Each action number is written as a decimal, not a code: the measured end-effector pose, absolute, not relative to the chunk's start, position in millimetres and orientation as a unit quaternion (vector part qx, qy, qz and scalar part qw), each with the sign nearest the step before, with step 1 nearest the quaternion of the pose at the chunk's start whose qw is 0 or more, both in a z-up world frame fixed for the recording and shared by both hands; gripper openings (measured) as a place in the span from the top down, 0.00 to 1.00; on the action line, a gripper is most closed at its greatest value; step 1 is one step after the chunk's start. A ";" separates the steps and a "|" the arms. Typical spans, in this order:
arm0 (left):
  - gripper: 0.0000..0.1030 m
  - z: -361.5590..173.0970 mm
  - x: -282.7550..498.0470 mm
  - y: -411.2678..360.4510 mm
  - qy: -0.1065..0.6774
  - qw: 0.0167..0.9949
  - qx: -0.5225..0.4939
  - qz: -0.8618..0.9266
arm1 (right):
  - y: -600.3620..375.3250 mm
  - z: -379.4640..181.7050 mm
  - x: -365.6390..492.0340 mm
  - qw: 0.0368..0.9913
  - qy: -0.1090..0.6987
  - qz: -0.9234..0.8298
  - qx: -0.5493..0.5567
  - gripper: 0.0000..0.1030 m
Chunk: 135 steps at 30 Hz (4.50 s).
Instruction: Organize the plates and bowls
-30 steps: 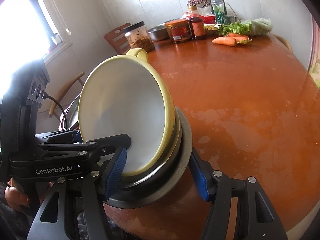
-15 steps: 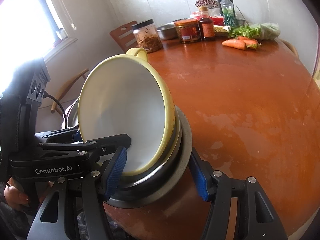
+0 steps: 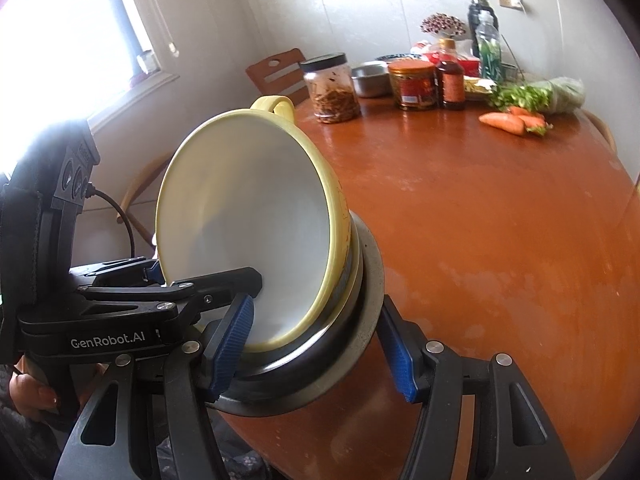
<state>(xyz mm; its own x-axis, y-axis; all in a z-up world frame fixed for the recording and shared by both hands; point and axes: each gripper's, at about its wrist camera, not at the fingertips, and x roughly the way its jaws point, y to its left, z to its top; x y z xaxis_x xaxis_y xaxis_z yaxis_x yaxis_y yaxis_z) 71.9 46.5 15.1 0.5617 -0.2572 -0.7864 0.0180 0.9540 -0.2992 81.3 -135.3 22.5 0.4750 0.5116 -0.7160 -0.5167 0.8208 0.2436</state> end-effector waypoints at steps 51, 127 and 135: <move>0.40 50.5 58.9 151.6 0.406 0.900 -0.161 0.004 | -19.6 56.6 100.6 0.840 0.377 0.386 -0.057 0.38; 0.40 2.2 99.3 187.8 0.437 0.876 -0.202 -0.001 | 20.5 16.8 147.3 0.822 0.419 0.378 -0.078 0.38; 0.40 1.3 101.4 185.7 0.437 0.878 -0.197 0.000 | 19.3 12.8 151.7 0.822 0.419 0.378 -0.075 0.38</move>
<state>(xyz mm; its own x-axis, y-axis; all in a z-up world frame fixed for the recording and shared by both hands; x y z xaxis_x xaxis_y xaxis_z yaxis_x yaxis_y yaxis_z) 101.4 185.7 1.3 0.6183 -0.1723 -0.7668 -0.1713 0.9226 -0.3455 151.7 19.3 12.8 0.3632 0.5591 -0.7453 -0.6842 0.7030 0.1940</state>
